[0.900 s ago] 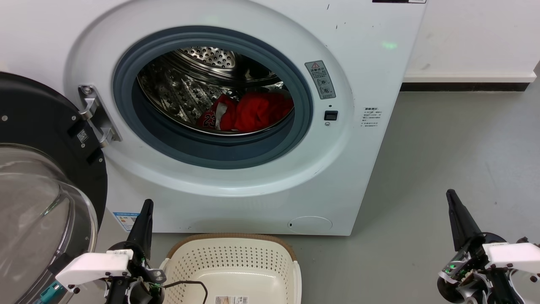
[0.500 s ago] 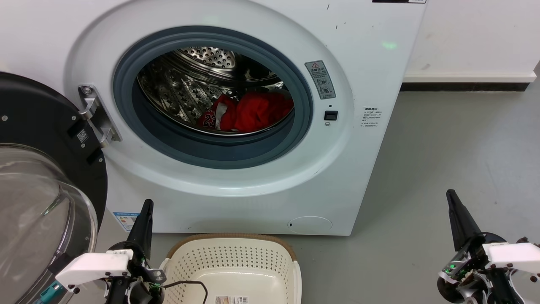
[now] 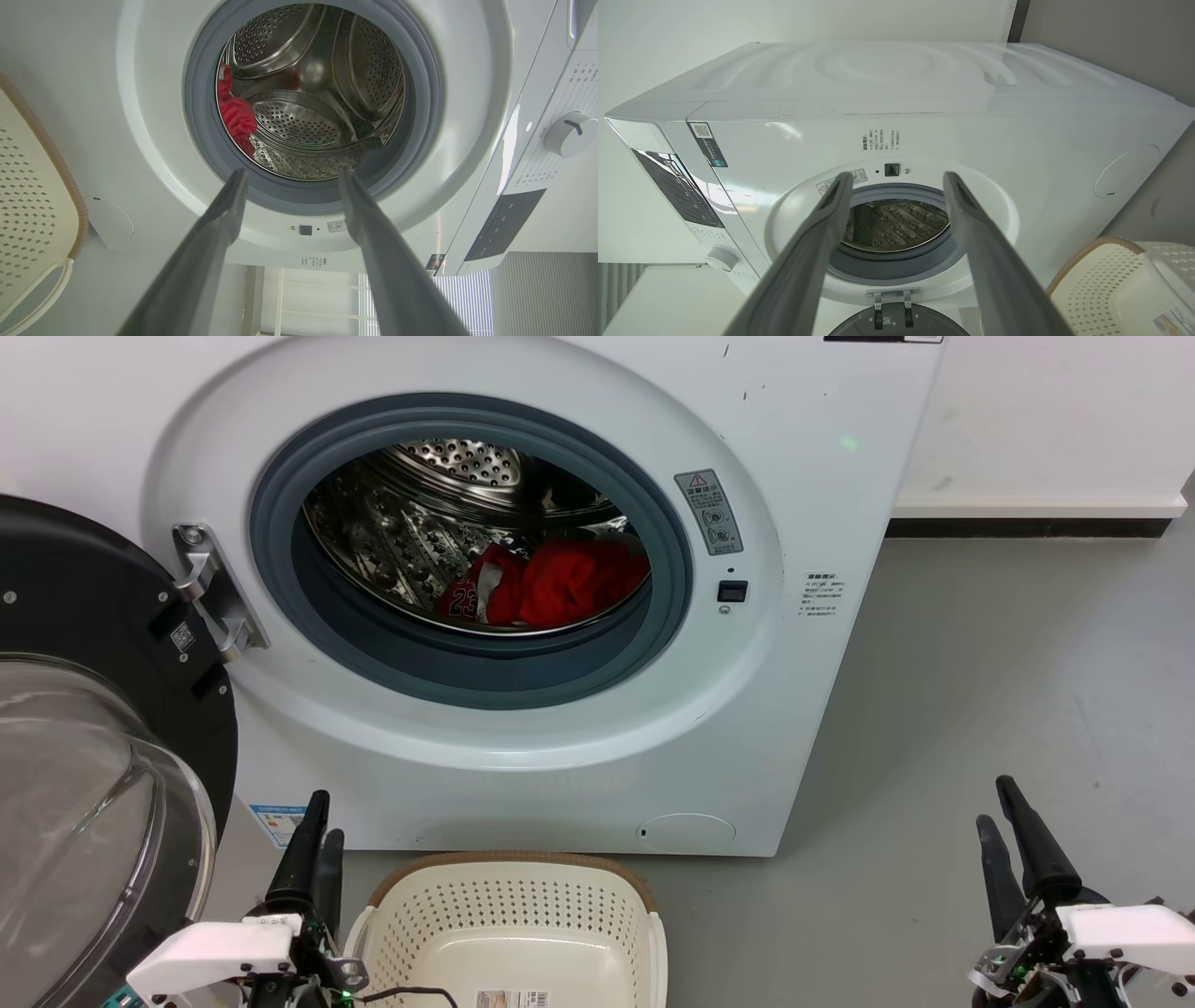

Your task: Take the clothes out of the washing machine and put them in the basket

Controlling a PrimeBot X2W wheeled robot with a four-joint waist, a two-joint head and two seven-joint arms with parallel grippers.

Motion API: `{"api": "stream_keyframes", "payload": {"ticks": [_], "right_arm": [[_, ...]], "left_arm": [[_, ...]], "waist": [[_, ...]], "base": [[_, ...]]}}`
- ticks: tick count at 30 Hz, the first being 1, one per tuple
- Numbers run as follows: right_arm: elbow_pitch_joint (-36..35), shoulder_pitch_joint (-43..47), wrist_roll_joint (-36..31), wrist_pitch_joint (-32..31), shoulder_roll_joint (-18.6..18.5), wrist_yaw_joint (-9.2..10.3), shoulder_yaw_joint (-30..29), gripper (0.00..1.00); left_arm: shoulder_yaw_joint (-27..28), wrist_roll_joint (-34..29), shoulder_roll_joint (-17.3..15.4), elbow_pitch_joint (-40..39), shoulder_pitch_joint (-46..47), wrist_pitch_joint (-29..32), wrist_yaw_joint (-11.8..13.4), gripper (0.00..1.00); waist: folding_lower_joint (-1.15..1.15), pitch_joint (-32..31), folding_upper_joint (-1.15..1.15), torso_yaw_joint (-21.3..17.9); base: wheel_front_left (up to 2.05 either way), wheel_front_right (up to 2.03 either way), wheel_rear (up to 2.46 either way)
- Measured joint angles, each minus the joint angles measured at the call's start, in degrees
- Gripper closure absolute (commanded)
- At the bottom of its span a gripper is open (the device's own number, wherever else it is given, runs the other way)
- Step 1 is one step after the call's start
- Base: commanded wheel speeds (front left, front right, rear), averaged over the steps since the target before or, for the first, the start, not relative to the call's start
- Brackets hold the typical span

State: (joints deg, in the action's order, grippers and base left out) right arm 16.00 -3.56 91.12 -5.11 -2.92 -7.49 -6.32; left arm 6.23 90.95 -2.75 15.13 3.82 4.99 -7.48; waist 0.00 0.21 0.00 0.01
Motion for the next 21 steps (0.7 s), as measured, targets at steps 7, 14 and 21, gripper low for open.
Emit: {"api": "stream_keyframes", "payload": {"ticks": [7, 14, 21], "right_arm": [[-1.3, 0.1, -7.4, 1.9, 0.0, 0.00, -0.3, 0.00], [-4.3, 0.7, -16.9, 3.7, 0.1, 0.00, -0.1, 0.00], [-7.1, 1.5, -26.3, 5.3, 0.1, 0.00, 0.9, 0.00]], "left_arm": [[0.4, -7.0, 0.0, -2.2, 0.0, -1.9, 0.8, 0.00], [-0.2, -15.2, 0.0, -4.7, -0.7, -3.7, 2.8, 0.00], [-1.3, -23.0, 0.0, -6.7, -1.3, -5.3, 4.9, 0.00]], "waist": [[0.00, 0.1, 0.00, 0.0], [0.00, 0.2, 0.00, 0.0], [0.00, 0.3, 0.00, 0.0]], "base": [[0.00, 0.00, 0.00], [0.00, 0.00, 0.00], [0.00, 0.00, 0.00]]}}
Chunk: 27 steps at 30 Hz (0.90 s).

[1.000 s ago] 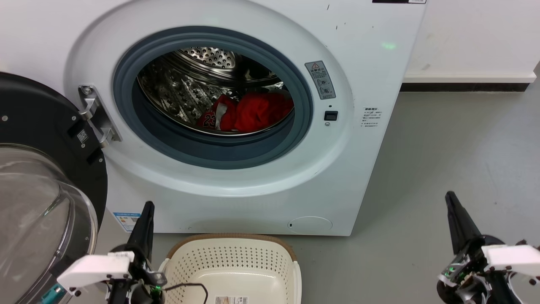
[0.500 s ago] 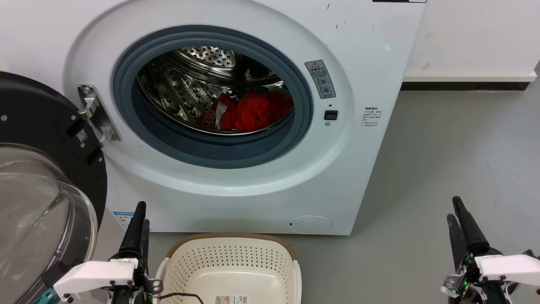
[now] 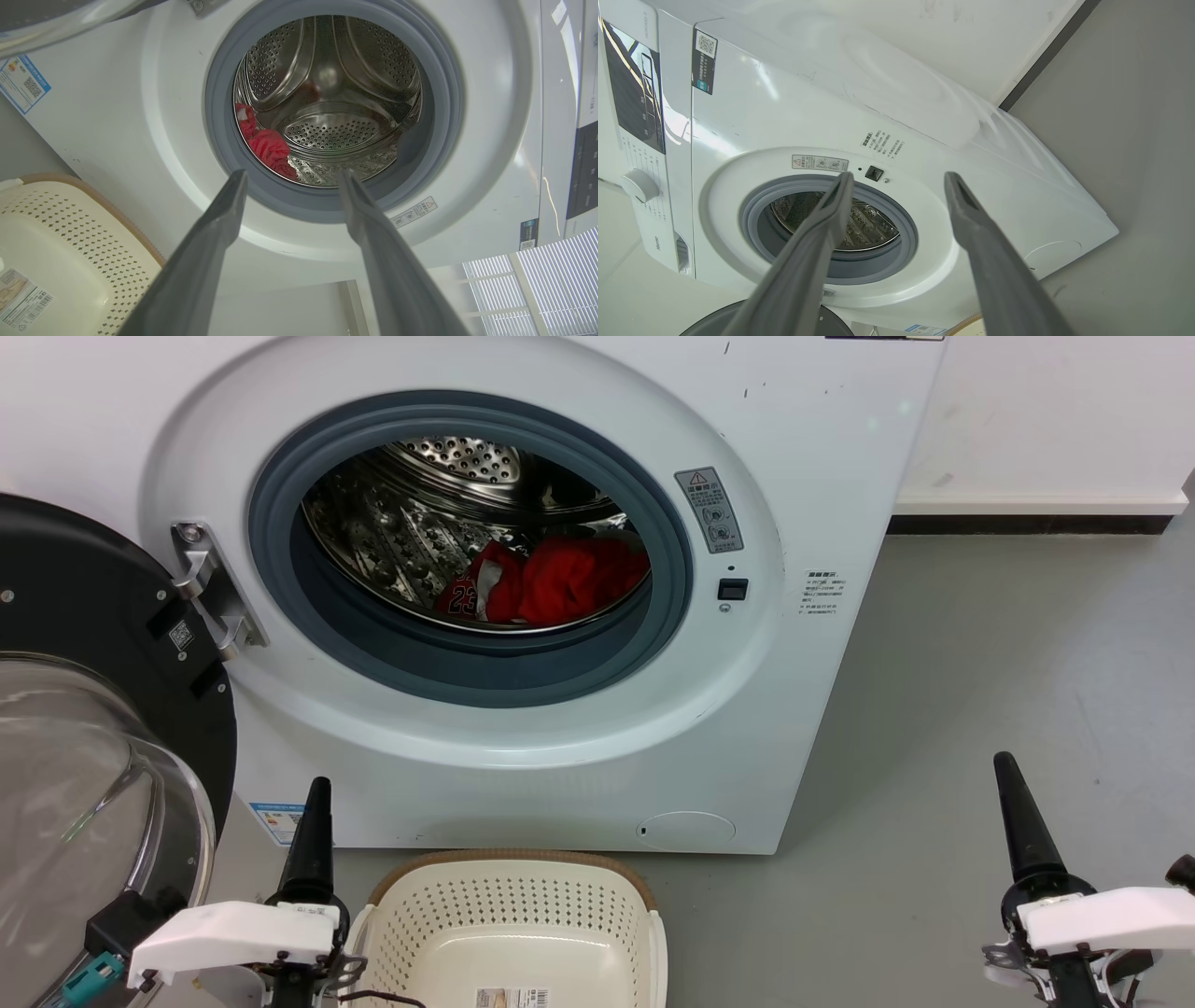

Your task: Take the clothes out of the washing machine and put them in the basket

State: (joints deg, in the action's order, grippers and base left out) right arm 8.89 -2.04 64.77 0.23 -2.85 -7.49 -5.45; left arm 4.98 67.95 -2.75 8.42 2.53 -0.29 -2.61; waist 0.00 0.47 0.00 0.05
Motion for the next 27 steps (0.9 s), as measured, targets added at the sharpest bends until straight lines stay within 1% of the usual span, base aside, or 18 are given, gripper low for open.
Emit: {"api": "stream_keyframes", "payload": {"ticks": [9, 14, 27], "right_arm": [[-2.9, 1.2, -12.0, 1.9, 0.0, 0.00, 1.4, 0.00], [-3.7, 1.6, -17.9, 3.0, 0.0, 0.00, 2.1, 0.00], [-5.4, 3.3, -30.5, 5.4, 0.0, 0.00, 2.8, 0.00]], "left_arm": [[-1.1, -9.5, 0.0, -1.8, -1.1, -2.0, 2.1, 0.00], [-1.7, -13.7, 0.0, -2.9, -1.5, -3.0, 2.7, 0.00], [-2.7, -24.9, 0.0, -4.2, -3.4, -5.3, 4.2, 0.00]], "waist": [[0.00, 0.0, 0.00, 0.0], [0.00, 0.0, 0.00, 0.0], [0.00, 0.0, 0.00, 0.1]], "base": [[0.00, 0.00, 0.00], [0.00, 0.00, 0.00], [0.00, 0.00, 0.00]]}}
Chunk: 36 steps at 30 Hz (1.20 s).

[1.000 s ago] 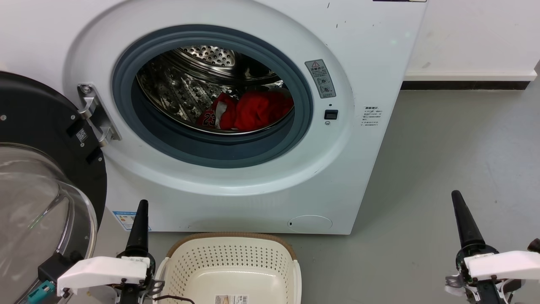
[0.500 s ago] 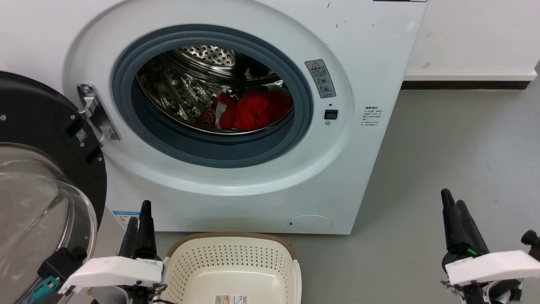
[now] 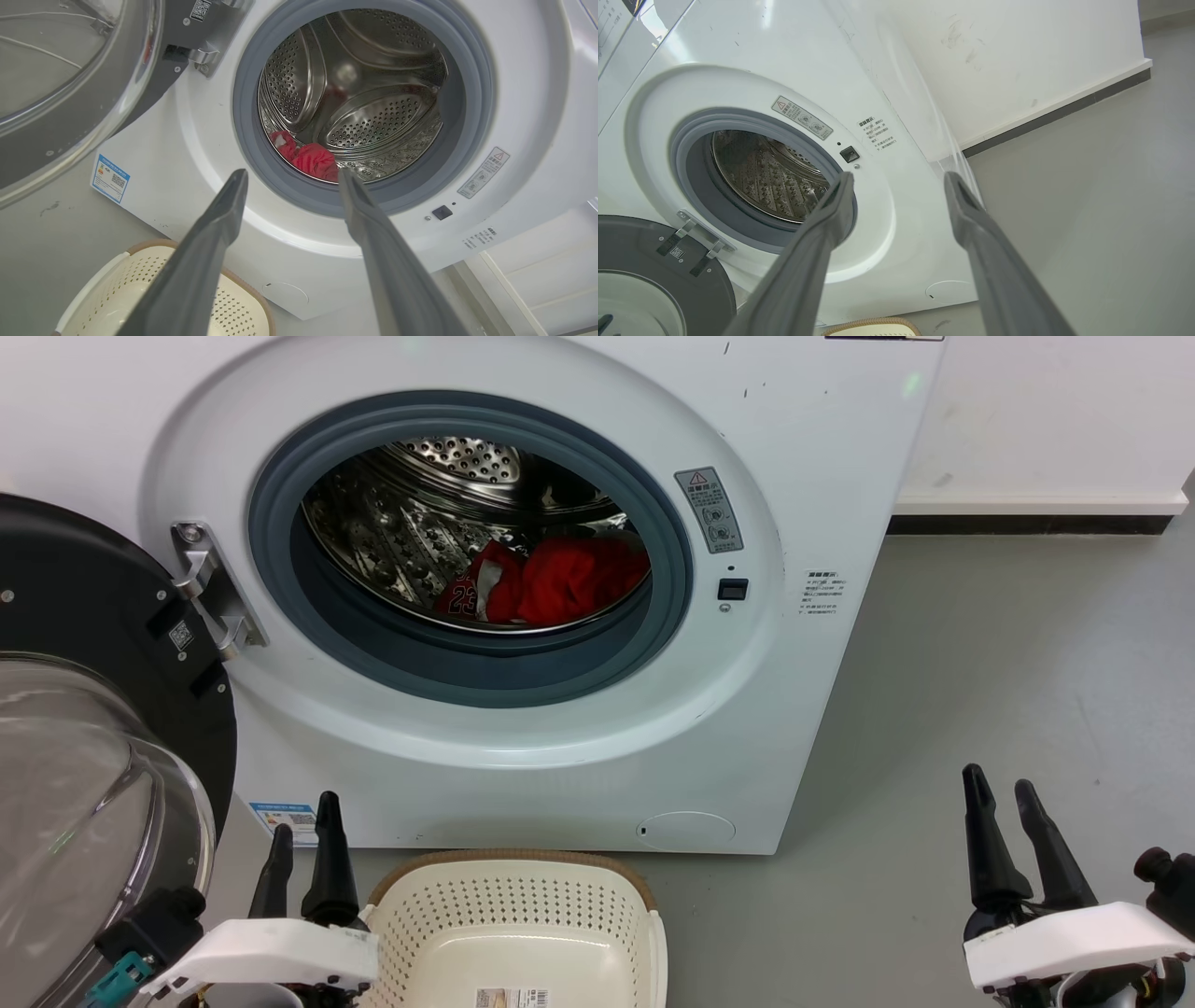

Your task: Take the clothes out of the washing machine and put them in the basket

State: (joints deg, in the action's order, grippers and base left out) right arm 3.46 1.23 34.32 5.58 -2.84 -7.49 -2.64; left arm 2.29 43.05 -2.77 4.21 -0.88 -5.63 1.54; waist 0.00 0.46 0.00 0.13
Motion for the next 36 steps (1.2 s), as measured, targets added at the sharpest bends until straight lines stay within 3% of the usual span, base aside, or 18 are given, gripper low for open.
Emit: {"api": "stream_keyframes", "payload": {"ticks": [17, 36], "right_arm": [[-1.7, 1.2, -13.9, 2.7, 0.0, 0.00, 0.6, 0.00], [-3.7, 2.6, -24.9, 5.3, 0.0, -0.01, 0.9, 0.00]], "left_arm": [[-1.1, -11.5, 0.0, -1.3, -1.1, -2.7, 1.0, 0.00], [-1.4, -20.4, 0.0, -0.4, -2.2, -5.2, 0.2, 0.00]], "waist": [[0.00, 0.0, 0.00, 0.1], [0.00, -0.1, 0.00, 0.2]], "base": [[0.00, 0.00, 0.00], [0.00, 0.00, 0.00]]}}
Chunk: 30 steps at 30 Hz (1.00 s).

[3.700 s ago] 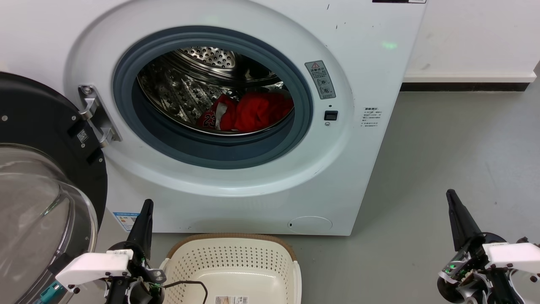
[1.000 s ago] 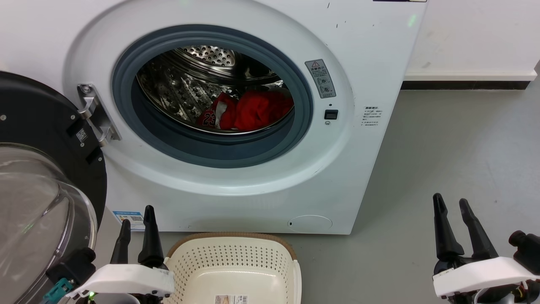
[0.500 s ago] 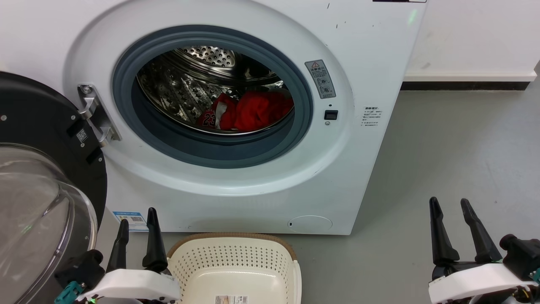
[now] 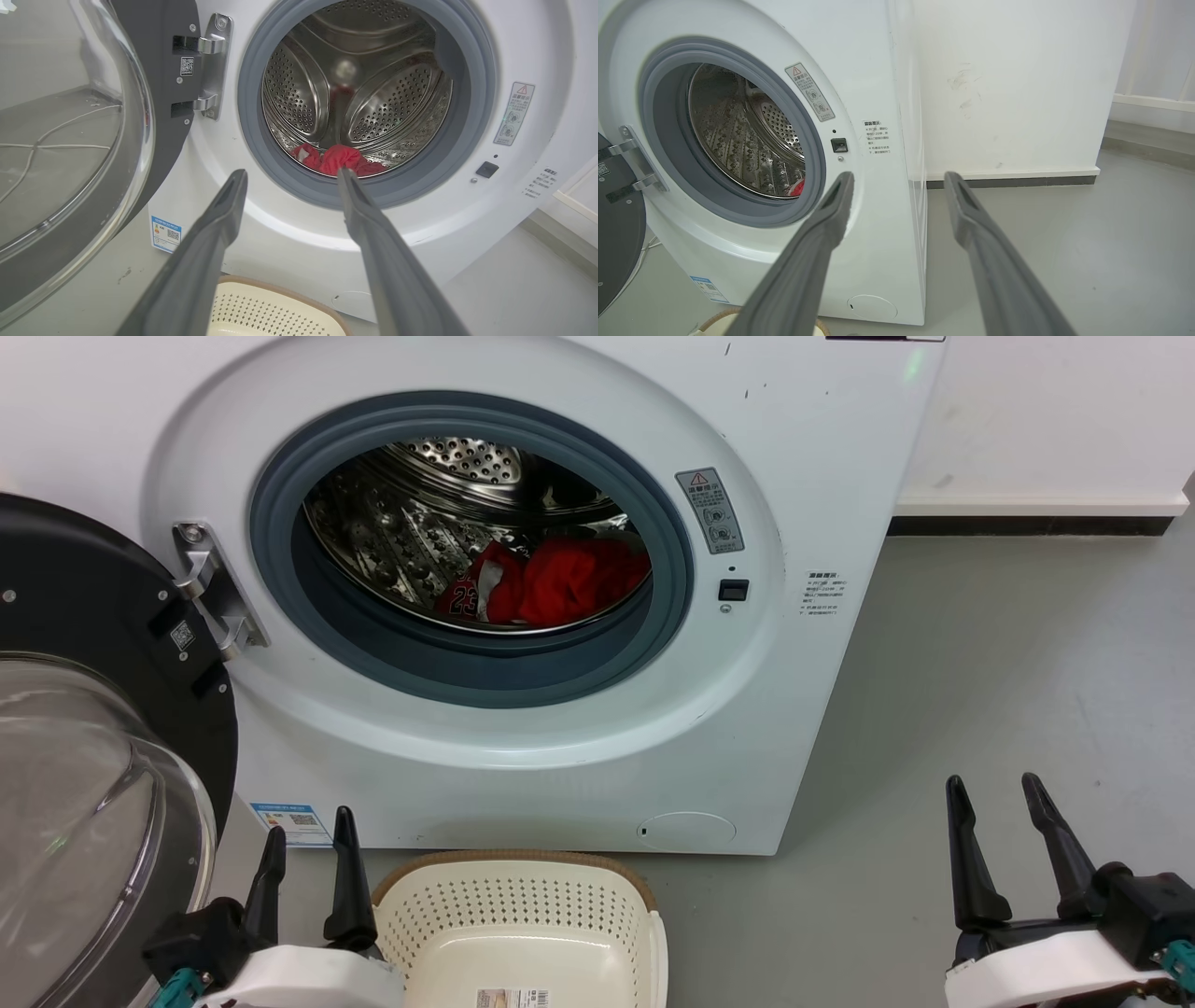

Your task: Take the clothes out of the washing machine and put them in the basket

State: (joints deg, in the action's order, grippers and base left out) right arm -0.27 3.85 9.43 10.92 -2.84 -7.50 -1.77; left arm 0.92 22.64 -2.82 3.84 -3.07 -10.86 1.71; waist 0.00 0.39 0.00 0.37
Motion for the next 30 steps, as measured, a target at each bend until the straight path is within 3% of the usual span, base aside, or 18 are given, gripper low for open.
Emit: {"api": "stream_keyframes", "payload": {"ticks": [30], "right_arm": [[-0.6, 2.2, -11.7, 3.7, 0.0, 0.00, -0.5, 0.00]], "left_arm": [[-0.9, -13.2, 0.0, 0.5, -1.4, -3.6, 0.9, 0.00]], "waist": [[0.00, 0.1, 0.00, 0.2]], "base": [[0.00, 0.00, 0.00]]}}
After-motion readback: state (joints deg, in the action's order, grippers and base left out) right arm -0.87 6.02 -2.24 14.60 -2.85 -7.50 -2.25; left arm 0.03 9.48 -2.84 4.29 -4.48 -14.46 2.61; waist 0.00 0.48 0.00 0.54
